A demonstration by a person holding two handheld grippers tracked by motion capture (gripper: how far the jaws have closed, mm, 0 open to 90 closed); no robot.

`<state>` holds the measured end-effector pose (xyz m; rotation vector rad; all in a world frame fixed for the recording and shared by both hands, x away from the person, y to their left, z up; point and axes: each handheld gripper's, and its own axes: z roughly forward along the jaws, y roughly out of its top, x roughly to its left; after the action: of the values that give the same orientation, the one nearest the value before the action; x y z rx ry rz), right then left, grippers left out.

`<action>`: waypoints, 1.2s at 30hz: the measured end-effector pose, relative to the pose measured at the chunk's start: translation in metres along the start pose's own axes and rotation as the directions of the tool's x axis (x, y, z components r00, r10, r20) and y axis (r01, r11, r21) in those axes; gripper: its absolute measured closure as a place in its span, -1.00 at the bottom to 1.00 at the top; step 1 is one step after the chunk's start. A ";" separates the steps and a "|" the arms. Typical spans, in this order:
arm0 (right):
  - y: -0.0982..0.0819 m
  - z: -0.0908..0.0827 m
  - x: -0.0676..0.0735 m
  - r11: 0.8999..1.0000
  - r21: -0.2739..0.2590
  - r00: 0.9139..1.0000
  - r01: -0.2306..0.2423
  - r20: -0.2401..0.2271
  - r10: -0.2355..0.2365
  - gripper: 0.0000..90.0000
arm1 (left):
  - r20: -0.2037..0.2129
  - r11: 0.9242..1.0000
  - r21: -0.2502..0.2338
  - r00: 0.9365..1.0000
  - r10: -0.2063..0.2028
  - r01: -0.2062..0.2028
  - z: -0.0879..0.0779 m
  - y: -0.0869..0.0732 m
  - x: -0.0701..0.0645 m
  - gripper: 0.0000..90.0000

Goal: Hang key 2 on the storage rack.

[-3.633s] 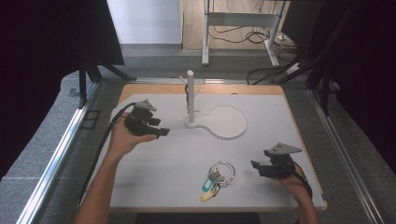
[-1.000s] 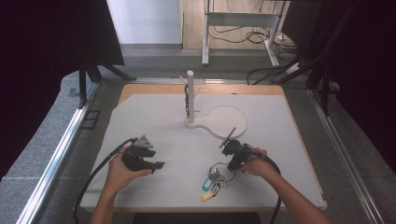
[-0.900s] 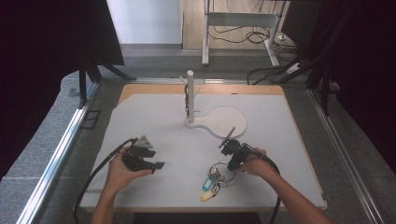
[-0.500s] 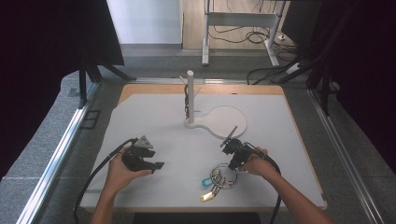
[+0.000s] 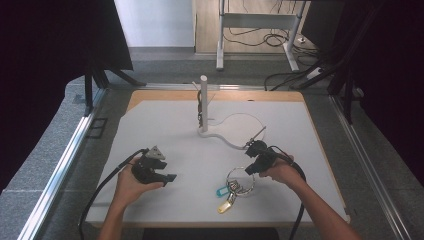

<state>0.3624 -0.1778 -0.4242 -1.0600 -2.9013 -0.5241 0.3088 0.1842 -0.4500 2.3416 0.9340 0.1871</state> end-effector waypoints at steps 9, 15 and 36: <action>0.014 -0.028 0.000 0.999 -0.044 0.999 0.028 0.036 -0.026 0.95 | 0.001 1.000 0.000 1.000 0.001 0.000 -0.001 -0.001 0.001 -0.12; 0.023 -0.043 0.001 0.996 -0.075 0.998 0.040 0.060 -0.036 0.95 | 0.002 1.000 -0.012 1.000 -0.021 0.021 -0.002 -0.004 0.005 -0.12; 0.053 -0.083 0.004 0.990 -0.118 0.991 0.080 0.118 -0.066 0.96 | 0.018 0.999 -0.018 0.999 -0.033 0.033 -0.003 -0.006 0.009 -0.12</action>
<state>0.3844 -0.1634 -0.3291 -1.0331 -3.0521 -0.6749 0.3107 0.1950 -0.4518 2.3062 0.9576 0.1603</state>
